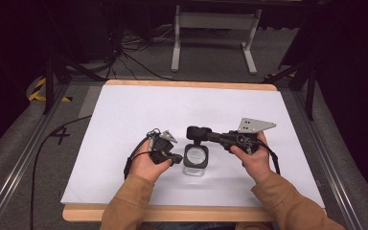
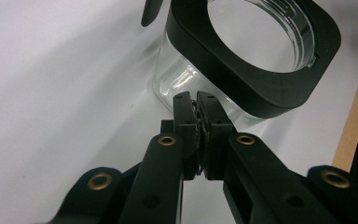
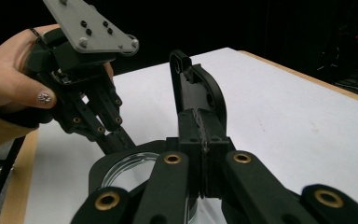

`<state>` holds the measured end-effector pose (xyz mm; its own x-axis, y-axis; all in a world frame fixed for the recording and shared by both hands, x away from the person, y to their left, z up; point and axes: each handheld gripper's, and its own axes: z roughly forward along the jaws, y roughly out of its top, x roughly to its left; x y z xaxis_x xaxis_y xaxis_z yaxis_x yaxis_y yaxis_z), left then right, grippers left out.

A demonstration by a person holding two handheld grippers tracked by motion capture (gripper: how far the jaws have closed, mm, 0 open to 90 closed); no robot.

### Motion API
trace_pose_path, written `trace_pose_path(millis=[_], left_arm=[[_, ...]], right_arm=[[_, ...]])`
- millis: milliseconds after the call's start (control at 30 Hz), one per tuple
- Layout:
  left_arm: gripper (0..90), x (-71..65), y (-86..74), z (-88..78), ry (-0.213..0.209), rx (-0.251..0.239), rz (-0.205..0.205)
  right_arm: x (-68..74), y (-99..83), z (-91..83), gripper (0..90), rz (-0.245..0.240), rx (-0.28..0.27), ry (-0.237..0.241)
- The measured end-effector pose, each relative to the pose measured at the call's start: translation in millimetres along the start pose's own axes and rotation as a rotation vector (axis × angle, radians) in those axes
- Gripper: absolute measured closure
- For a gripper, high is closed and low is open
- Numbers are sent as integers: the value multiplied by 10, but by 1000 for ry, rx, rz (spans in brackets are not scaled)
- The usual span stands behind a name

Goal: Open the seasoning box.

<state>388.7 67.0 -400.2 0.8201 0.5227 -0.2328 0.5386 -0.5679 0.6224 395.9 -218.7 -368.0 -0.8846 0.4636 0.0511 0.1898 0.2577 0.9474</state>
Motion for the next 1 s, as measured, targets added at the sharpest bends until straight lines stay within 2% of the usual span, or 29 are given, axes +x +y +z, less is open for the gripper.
trace_pose_path(millis=[533, 800, 1000], left_arm=[[854, -20, 0, 25, -11, 21, 0], [848, -13, -9, 2, -10, 6, -10], [837, 0, -8, -105, -2, -20, -10]], right_arm=[[-74, -14, 56, 900, 39, 16, -26], [-39, 2, 31, 900, 26, 24, -22], [0, 38, -72, 883, 20, 36, -2]])
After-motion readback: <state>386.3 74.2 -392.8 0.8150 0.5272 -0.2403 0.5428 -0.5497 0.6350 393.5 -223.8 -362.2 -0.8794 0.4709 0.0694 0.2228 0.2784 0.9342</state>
